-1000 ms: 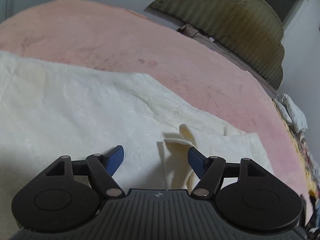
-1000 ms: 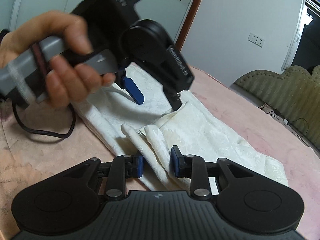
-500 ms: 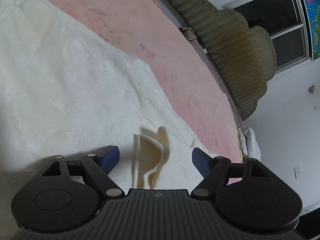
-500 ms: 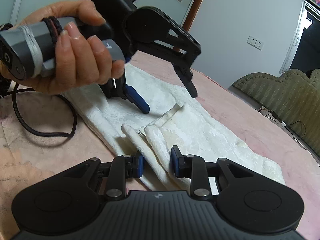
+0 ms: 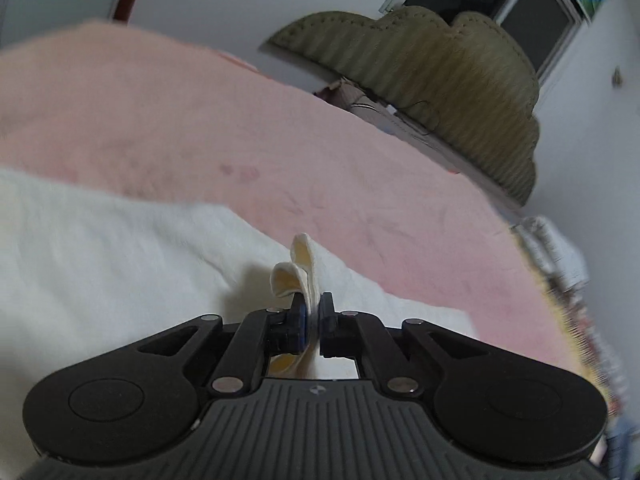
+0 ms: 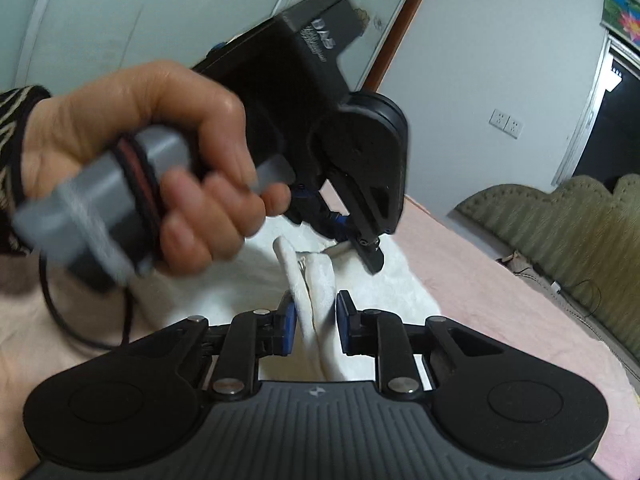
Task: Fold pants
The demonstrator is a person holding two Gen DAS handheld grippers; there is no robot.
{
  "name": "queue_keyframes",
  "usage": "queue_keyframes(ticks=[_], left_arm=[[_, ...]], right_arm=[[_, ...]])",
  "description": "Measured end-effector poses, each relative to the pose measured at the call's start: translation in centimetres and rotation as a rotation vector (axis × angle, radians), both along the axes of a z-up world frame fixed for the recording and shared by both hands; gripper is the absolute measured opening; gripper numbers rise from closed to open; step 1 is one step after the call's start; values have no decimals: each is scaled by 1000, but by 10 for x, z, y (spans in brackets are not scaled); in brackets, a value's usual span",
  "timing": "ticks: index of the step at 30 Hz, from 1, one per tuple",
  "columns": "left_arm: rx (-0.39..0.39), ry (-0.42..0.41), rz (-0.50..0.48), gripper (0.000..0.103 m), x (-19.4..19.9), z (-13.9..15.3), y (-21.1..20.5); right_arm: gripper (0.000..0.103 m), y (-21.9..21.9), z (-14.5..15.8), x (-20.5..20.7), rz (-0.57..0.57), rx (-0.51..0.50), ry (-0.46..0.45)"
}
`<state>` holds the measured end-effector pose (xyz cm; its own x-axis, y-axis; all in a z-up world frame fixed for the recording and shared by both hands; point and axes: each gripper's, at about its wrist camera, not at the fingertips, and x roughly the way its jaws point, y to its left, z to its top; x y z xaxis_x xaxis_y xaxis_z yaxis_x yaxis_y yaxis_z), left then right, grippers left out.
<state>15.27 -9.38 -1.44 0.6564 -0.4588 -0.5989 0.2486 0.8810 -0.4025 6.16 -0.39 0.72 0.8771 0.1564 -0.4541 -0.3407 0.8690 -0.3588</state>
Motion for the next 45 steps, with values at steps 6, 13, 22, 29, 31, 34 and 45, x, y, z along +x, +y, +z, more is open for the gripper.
queue_keyframes(ticks=[6,13,22,29,31,34,45], left_arm=[[135,29,13,41,2,-26,-5],[142,28,153,47,-17,-11,37],[-132,169,112,46,-38,-9,79],[-227,223,0,47,-51,-10,66],[-252,253,-24,47,-49,-15,62],[-304,307,-34,47,-42,-27,57],[-288,273,41,15,-51,-33,56]], right_arm=[[28,9,-15,-14,31,-21,83],[28,-27,16,-37,1,177,0],[28,-3,-14,-34,19,-10,39],[11,13,-24,-24,-8,-84,16],[9,3,-18,-23,-20,0,22],[9,-18,-3,-21,-36,143,42],[9,-23,1,-25,12,271,91]])
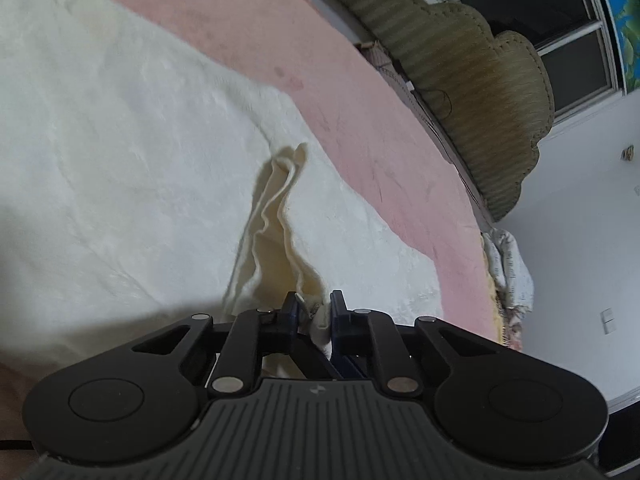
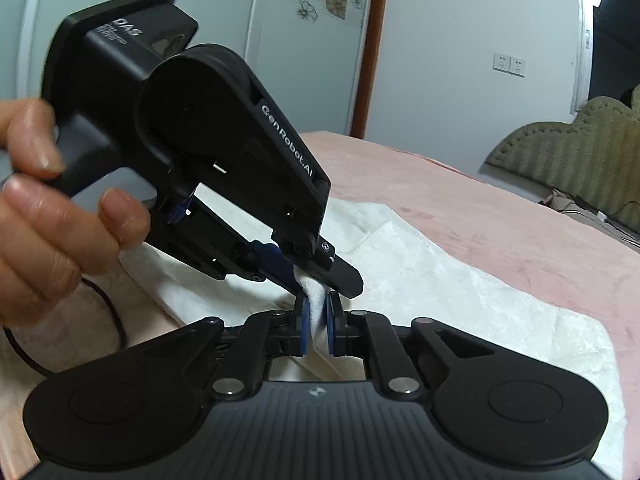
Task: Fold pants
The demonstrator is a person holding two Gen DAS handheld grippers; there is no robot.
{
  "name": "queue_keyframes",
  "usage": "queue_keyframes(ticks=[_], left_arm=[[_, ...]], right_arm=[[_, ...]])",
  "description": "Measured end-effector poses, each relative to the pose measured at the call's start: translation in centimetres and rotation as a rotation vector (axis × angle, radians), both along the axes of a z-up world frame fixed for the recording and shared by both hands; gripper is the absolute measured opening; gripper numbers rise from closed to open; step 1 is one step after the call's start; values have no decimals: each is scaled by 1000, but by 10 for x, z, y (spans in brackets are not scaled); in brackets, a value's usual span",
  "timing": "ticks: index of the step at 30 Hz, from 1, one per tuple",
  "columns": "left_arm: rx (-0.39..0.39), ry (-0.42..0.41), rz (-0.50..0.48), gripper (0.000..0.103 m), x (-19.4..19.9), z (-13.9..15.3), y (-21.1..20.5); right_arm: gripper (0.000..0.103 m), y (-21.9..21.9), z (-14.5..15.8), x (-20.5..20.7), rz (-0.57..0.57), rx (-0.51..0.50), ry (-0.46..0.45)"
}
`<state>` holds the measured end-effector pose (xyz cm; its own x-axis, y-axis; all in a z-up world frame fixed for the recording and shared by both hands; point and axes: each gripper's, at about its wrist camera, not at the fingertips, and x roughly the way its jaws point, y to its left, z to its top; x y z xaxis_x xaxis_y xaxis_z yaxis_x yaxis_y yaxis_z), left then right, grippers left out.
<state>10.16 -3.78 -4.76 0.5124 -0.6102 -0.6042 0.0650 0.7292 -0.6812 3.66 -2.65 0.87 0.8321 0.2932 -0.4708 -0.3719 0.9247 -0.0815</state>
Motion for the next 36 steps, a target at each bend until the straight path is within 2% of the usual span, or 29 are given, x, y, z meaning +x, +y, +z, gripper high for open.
queue_keyframes(ticks=[2,3,6,7,9,11,13,15,18,21,22,25,26,27,29,32,36], left_arm=[[47,-15,9,15,-4,1,0],[57,4,9,15,-3,-4,-1],[7,51,15,16,0,-21,5],[3,45,10,16,0,-21,7],[-4,44,8,16,1,-22,9],[4,33,8,16,0,-22,7],[30,13,4,16,-3,-22,7],[57,-6,-3,18,-5,-20,1],[78,-14,-12,21,-6,-18,-1],[108,-49,-12,24,-11,-6,1],[136,-85,1,23,-13,2,1],[289,-244,47,26,-19,29,-8],[319,-273,22,33,-17,35,-14],[339,-288,-12,46,-13,37,-21],[401,-273,-69,52,-6,33,-40],[554,-244,-114,52,-7,7,-61],[706,-383,-107,60,-30,-3,-71]], right_arm=[[9,1,-1,0,20,1,16],[9,1,-4,3,31,-13,43],[13,-1,-8,3,41,-54,95],[13,-7,-4,-1,50,-44,102],[13,-26,6,-6,73,39,118],[13,-46,16,-10,21,129,101],[13,-60,17,-7,-57,167,82],[13,-66,8,2,-142,149,105],[13,-65,-14,14,-172,117,188],[21,-65,-13,8,-180,100,171],[21,-65,-14,9,-183,94,175],[21,-67,-14,12,-180,99,181],[21,-69,-14,13,-179,102,181],[22,-67,-12,12,-178,105,182],[22,-70,-13,12,-176,111,183],[22,-70,-12,10,-174,116,183],[23,-70,-13,10,-171,103,177]])
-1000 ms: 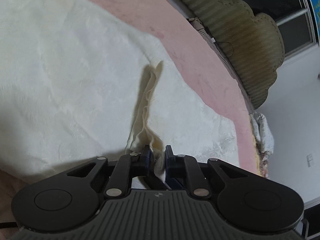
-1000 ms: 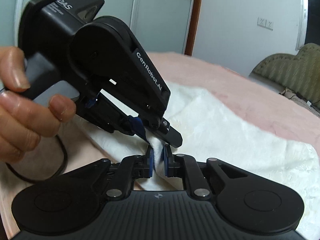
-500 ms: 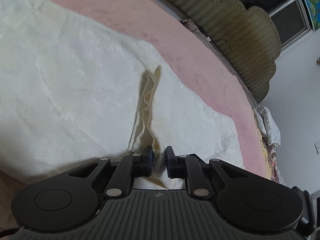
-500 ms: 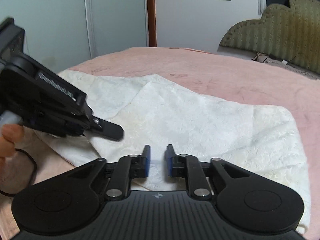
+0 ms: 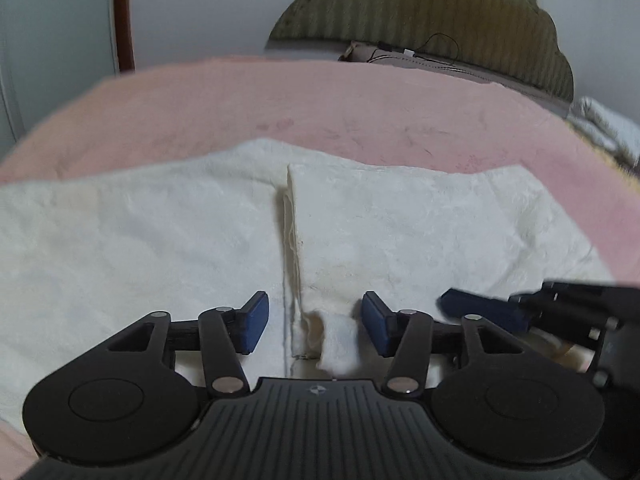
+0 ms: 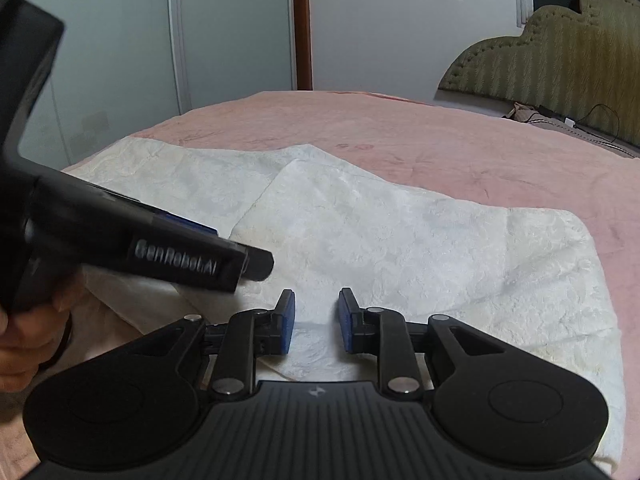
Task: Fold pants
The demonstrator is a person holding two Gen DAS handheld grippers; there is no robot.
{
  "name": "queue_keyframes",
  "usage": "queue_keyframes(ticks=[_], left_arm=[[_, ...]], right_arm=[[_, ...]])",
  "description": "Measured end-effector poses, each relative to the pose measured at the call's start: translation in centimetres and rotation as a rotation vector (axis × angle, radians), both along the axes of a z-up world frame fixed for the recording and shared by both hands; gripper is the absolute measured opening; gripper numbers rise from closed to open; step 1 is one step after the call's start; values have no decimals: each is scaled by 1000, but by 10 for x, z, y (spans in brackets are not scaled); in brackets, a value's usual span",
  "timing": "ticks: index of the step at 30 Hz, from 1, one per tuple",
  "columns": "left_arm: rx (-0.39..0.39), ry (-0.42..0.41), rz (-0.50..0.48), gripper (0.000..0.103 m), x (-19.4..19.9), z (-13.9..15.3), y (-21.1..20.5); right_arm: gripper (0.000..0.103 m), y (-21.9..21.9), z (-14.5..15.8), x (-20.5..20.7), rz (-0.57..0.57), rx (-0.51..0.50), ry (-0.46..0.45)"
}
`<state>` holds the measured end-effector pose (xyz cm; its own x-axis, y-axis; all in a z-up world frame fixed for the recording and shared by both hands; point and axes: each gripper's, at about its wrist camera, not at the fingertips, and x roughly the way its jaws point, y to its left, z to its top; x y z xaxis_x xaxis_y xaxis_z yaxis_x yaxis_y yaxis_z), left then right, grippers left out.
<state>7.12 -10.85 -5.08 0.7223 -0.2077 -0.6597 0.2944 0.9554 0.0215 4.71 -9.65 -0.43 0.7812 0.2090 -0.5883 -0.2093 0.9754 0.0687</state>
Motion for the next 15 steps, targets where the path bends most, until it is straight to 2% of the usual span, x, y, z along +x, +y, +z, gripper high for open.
queue_keyframes(ticks=[3,10,15], left_arm=[[50,-53,12,67,-4,-2,-2],[37,-89,58,78,-11,-6,3],[22,-104,98,92,-10,-9,7]], right_arm=[[25,1,-1,0,2,-14,-6],[26,2,-3,1,3,-20,-8],[26,1,-3,1,3,-12,-7]])
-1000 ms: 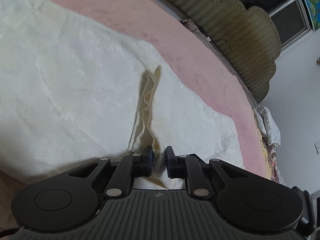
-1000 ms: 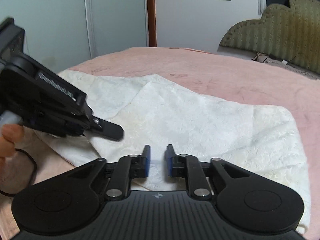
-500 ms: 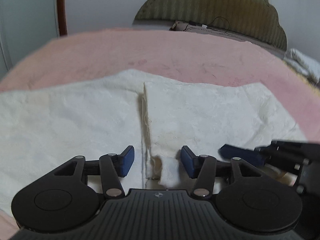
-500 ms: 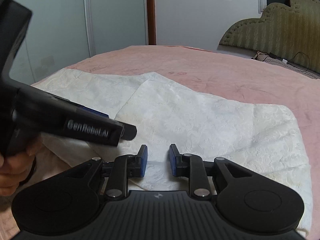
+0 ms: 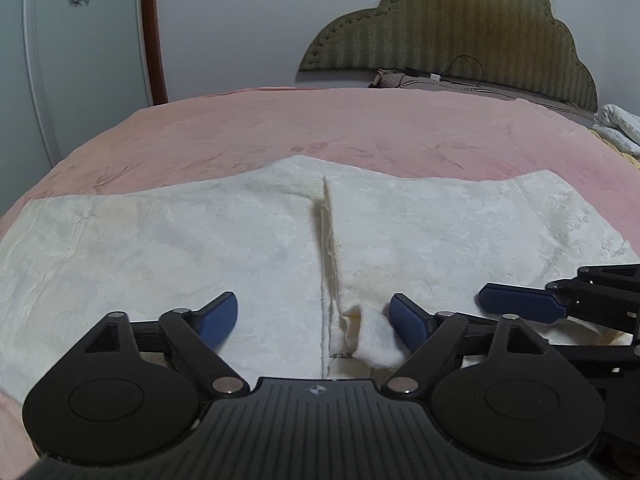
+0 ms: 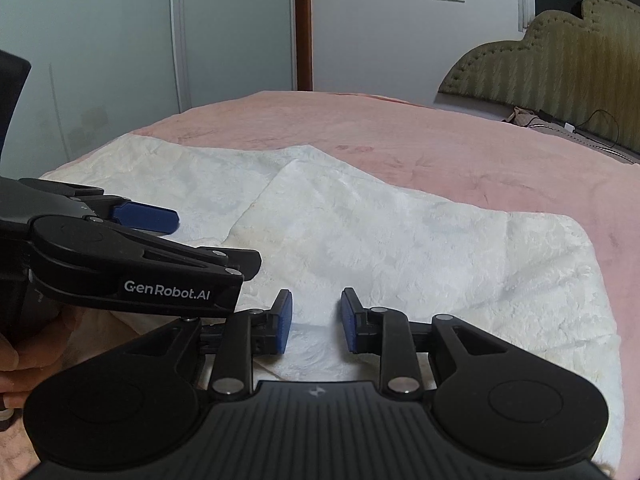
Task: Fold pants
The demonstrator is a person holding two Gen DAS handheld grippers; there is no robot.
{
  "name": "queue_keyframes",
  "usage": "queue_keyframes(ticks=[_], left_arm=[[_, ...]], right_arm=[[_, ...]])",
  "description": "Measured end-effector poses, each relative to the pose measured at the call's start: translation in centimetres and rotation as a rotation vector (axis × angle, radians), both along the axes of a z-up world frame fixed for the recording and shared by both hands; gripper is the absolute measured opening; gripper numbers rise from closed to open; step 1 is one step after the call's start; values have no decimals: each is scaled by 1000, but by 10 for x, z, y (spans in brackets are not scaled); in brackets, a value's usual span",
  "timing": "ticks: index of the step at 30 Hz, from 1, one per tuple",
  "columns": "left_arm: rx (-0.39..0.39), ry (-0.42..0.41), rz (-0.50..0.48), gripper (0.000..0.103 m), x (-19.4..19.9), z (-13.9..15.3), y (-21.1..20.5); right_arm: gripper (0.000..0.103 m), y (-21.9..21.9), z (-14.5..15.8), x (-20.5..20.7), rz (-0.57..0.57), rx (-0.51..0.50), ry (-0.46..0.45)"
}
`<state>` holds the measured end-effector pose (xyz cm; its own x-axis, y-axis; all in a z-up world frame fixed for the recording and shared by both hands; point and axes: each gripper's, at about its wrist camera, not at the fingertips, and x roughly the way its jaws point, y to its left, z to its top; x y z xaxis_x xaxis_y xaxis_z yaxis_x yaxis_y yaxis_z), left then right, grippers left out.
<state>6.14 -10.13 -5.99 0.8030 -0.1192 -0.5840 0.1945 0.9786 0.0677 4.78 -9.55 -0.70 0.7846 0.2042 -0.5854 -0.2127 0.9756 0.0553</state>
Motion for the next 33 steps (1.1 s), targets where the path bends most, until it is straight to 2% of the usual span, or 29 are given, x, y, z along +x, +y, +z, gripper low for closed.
queue_keyframes(ticks=[5,13,14,16,17,18,20,22,25,26,33], left_arm=[[-20,-7,37,103,2,-4,7],[-45,-15,42,103,1,-5,11],[-54,-14,45,103,1,-5,12],[-89,-10,60,103,2,-5,17],[-99,-5,56,103,2,-6,19],[-94,-1,56,103,2,-6,18],[-67,-6,56,103,2,-6,14],[-56,-8,57,103,1,-6,12],[-54,-1,71,103,3,-7,14],[-58,0,70,103,3,-7,14],[-65,2,68,103,5,-8,14]], right_arm=[[26,-1,0,0,0,9,1],[28,-3,0,1,1,17,-1],[33,-3,0,-1,-3,17,-10],[74,-4,4,-9,-55,-13,-71],[85,-4,7,-15,-107,-34,-116],[103,-8,11,-23,-159,-33,-179],[103,-17,14,-32,-191,20,-244],[103,-23,10,-24,-188,49,-182],[103,-24,-2,4,-224,1,-1],[103,-25,-4,8,-221,9,22],[103,-31,-8,10,-222,21,29]])
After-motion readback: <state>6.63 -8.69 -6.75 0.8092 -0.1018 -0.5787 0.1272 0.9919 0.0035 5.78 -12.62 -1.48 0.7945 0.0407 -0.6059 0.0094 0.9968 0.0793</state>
